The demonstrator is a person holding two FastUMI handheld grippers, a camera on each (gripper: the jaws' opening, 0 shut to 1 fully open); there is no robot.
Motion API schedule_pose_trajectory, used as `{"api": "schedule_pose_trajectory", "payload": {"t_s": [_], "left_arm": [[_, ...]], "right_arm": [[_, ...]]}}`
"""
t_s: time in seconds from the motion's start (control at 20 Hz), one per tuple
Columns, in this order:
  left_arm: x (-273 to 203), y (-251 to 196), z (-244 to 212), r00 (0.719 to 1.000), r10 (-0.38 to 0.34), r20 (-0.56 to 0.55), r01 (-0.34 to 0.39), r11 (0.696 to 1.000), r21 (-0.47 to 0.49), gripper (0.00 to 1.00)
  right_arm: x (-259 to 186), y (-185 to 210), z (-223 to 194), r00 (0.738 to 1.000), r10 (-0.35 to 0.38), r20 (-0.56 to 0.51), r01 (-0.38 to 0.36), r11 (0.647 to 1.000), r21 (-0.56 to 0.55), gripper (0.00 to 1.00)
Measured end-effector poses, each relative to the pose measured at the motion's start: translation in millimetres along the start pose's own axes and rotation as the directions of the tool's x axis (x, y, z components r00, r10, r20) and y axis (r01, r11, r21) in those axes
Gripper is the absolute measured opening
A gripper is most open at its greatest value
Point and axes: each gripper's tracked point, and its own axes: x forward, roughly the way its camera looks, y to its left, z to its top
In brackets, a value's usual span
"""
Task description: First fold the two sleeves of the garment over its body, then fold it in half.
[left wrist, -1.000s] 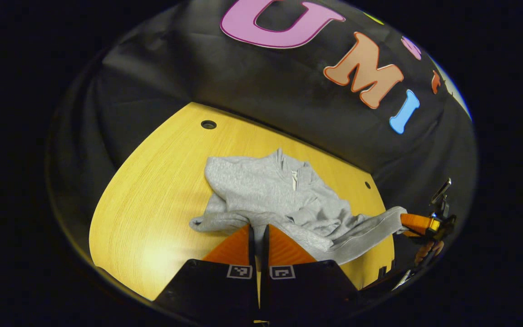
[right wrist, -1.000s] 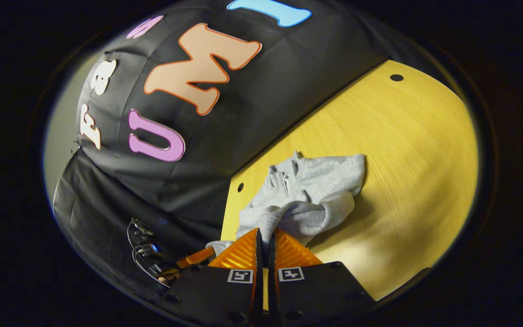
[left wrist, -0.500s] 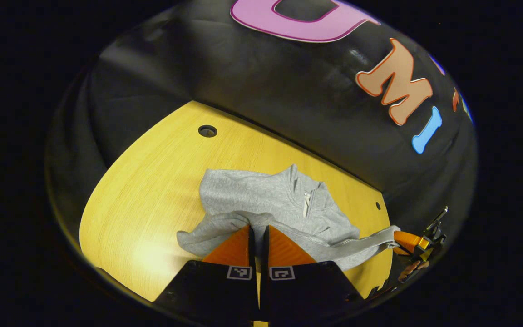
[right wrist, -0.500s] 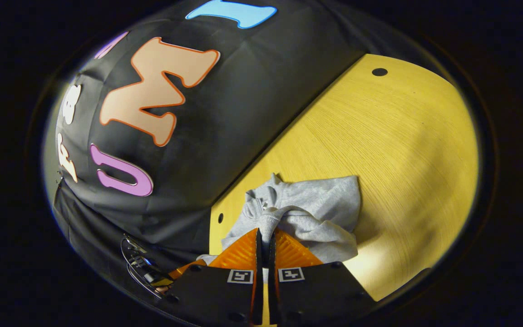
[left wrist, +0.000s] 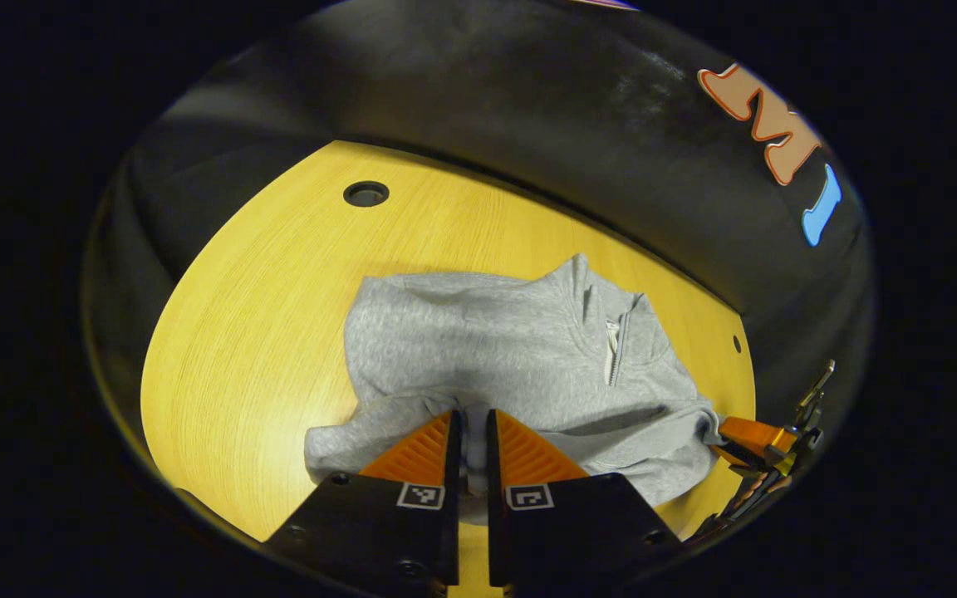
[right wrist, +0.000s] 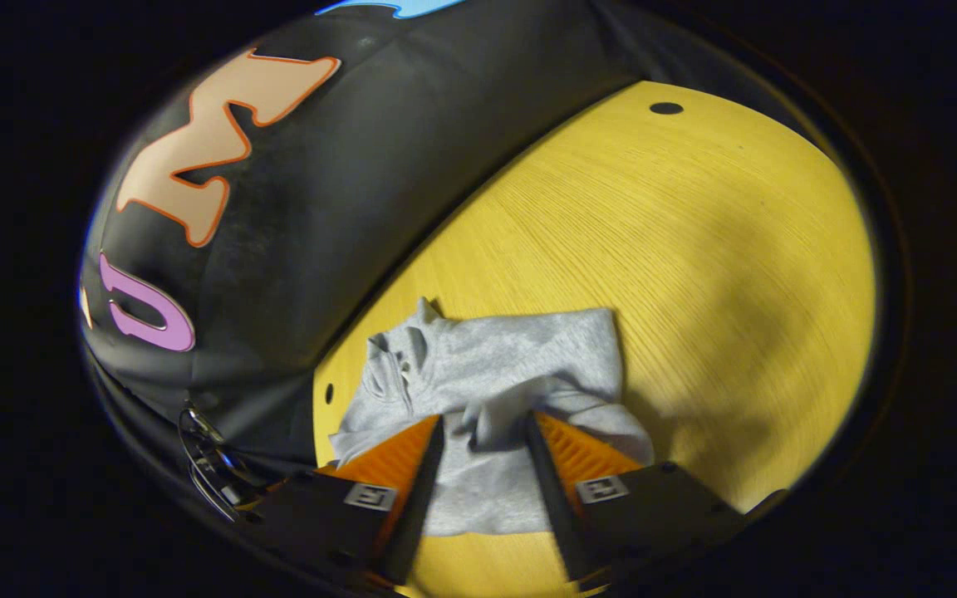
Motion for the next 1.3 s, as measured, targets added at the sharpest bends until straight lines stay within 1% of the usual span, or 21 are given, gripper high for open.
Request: {"api": "schedule_pose_trajectory", "payload": {"t_s": [0.05,0.1,0.15,0.2,0.25,0.3,0.45,0.5,0.55,0.6,0.65,0.7,0.75,0.8,0.9,1.0,1.1,1.15,1.2,1.3], "left_arm": [[1,-2,6,0.999,-0.002,0.035,0.002,1.000,-0.006,0.18],[-1,-7,13,0.997,-0.015,0.072,0.016,1.000,-0.019,0.39],[-9,-12,26,0.990,-0.017,0.140,0.021,0.999,-0.026,0.69],[-18,-12,40,0.978,-0.002,0.207,0.005,1.000,-0.011,1.00],[-27,-10,49,0.968,0.015,0.251,-0.019,1.000,0.011,0.97],[-34,-10,58,0.955,0.033,0.295,-0.046,0.998,0.039,0.97],[-70,-12,84,0.913,0.063,0.403,-0.122,0.985,0.124,0.96],[-95,-16,96,0.882,0.072,0.466,-0.165,0.973,0.162,0.97],[-109,-18,102,0.863,0.078,0.498,-0.187,0.967,0.173,0.97],[-123,-18,107,0.841,0.088,0.533,-0.213,0.961,0.178,0.96],[-148,-19,114,0.802,0.094,0.590,-0.248,0.951,0.186,0.96],[-169,-18,114,0.774,0.105,0.624,-0.277,0.943,0.184,0.96],[-180,-17,112,0.763,0.111,0.637,-0.287,0.941,0.180,0.96],[-190,-16,109,0.754,0.117,0.647,-0.294,0.940,0.173,0.96],[-205,-10,103,0.743,0.127,0.658,-0.302,0.940,0.159,0.97],[-212,-7,99,0.740,0.138,0.658,-0.308,0.940,0.149,0.96],[-225,-3,94,0.725,0.140,0.674,-0.314,0.939,0.142,0.97],[-229,-2,94,0.717,0.141,0.683,-0.319,0.937,0.142,0.96],[-235,-3,96,0.708,0.140,0.692,-0.327,0.934,0.146,0.97],[-242,-4,99,0.698,0.129,0.704,-0.338,0.927,0.165,0.96]], "right_arm": [[-8,2,14,0.998,-0.010,0.056,0.012,0.999,-0.030,0.73],[-11,0,30,0.992,-0.024,0.120,0.033,0.997,-0.074,0.89],[-18,1,46,0.979,-0.039,0.200,0.066,0.989,-0.130,0.88],[-32,7,61,0.961,-0.027,0.274,0.083,0.978,-0.192,0.88],[-41,13,68,0.950,-0.015,0.312,0.092,0.968,-0.232,0.88],[-52,16,71,0.939,0.000,0.344,0.101,0.956,-0.275,0.95],[-76,29,72,0.916,0.030,0.401,0.133,0.919,-0.371,0.95],[-88,36,70,0.906,0.052,0.419,0.135,0.905,-0.404,0.95],[-99,43,70,0.897,0.077,0.436,0.130,0.895,-0.427,0.95],[-109,46,73,0.882,0.087,0.463,0.145,0.885,-0.442,0.95],[-123,50,79,0.856,0.095,0.508,0.179,0.868,-0.463,0.95],[-139,54,86,0.822,0.110,0.559,0.217,0.847,-0.485,0.95],[-155,58,88,0.797,0.128,0.590,0.239,0.831,-0.503,0.95],[-161,61,86,0.785,0.138,0.604,0.251,0.820,-0.514,0.96],[-174,63,83,0.773,0.152,0.616,0.270,0.800,-0.536,0.95],[-184,59,75,0.768,0.158,0.620,0.293,0.774,-0.561,0.95],[-187,60,72,0.766,0.156,0.624,0.319,0.750,-0.579,0.96],[-187,61,69,0.770,0.155,0.619,0.320,0.745,-0.585,0.96],[-188,63,67,0.775,0.151,0.614,0.317,0.747,-0.584,0.95],[-192,69,67,0.768,0.162,0.620,0.311,0.752,-0.582,0.96]]}}
